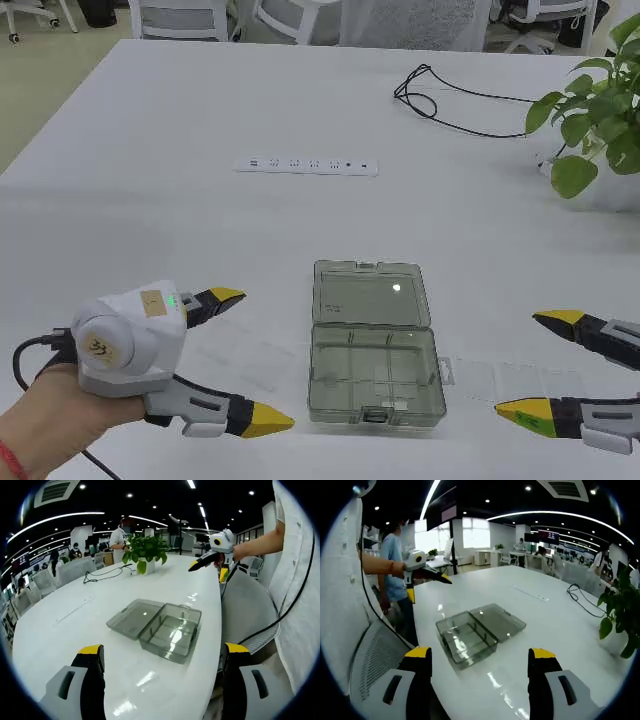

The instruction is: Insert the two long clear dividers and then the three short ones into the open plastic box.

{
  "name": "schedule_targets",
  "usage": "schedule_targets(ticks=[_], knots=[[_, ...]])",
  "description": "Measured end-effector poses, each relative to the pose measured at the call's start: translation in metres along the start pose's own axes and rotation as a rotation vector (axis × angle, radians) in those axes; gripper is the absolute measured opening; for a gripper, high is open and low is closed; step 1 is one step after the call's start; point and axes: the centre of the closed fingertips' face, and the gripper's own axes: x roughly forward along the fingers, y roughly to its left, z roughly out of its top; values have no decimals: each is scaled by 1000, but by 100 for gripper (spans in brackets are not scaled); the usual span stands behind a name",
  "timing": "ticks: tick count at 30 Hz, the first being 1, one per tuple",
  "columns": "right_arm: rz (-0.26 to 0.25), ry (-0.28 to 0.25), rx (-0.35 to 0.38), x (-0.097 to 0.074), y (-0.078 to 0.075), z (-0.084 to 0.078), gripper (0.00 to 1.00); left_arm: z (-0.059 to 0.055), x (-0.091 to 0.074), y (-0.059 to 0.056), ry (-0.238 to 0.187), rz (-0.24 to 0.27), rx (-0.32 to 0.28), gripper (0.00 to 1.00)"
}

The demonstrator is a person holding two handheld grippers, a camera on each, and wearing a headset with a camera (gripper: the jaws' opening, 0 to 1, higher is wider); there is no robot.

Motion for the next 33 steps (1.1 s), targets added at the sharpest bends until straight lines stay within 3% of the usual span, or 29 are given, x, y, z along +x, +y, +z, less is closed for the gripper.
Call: schedule_targets(ticks=[33], knots=[[-9, -6, -3, 1, 2, 0, 79, -1, 2, -3, 13, -21, 19, 100]])
